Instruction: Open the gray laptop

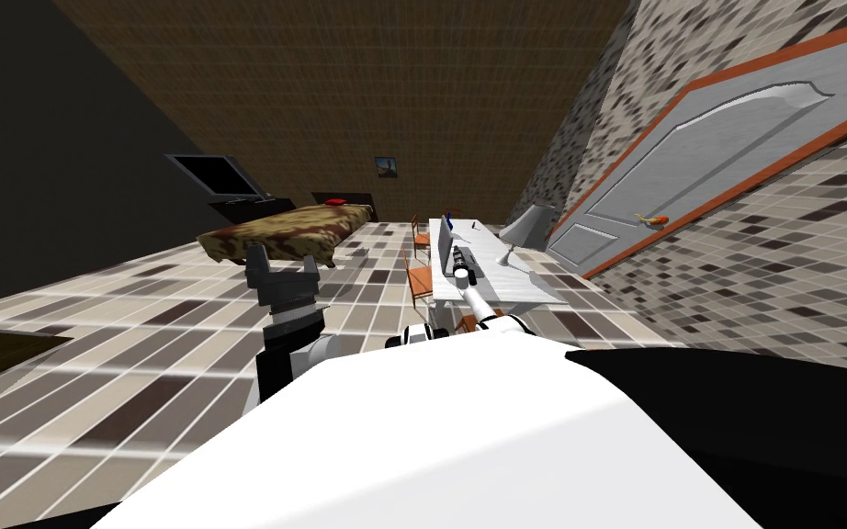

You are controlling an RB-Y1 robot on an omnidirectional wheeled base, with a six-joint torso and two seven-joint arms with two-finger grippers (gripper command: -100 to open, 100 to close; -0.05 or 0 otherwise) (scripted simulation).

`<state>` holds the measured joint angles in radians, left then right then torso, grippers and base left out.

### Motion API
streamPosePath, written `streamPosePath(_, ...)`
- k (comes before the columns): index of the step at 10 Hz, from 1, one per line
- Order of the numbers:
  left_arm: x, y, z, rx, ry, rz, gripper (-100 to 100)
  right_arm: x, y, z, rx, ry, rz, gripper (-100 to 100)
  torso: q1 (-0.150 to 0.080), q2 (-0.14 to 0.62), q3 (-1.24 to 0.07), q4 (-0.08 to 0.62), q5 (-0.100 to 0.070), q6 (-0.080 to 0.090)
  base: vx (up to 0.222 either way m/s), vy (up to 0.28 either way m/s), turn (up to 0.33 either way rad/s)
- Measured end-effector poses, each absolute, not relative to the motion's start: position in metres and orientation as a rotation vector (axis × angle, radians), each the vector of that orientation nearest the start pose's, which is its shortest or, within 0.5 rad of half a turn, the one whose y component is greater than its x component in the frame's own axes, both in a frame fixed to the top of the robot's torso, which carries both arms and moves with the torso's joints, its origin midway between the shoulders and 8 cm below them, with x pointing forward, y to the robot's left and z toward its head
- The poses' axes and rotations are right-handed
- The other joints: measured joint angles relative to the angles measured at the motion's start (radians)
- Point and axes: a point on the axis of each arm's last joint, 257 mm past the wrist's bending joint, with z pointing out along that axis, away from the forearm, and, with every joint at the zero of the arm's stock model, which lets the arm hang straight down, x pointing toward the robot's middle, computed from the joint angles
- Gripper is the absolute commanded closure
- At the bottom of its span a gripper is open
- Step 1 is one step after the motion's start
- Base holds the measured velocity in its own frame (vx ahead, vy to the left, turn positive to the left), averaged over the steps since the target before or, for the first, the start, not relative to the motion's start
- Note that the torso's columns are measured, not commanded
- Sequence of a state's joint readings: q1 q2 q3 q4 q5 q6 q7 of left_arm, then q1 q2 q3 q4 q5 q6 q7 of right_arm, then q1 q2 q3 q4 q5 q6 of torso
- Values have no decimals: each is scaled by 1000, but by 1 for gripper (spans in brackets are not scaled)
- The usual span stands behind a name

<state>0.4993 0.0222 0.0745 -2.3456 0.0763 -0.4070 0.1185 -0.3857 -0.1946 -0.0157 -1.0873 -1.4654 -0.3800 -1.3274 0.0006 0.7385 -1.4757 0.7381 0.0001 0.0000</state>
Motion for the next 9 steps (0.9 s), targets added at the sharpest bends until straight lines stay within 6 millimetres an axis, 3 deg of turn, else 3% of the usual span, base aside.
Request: streamPosePath(9, 340, 308, 38, -742, 563, -1385, 0, 675, -331, -158, -1514, 1165, -1887, -100, -1, -1, 0, 0, 0, 0, -44, -21, -14)
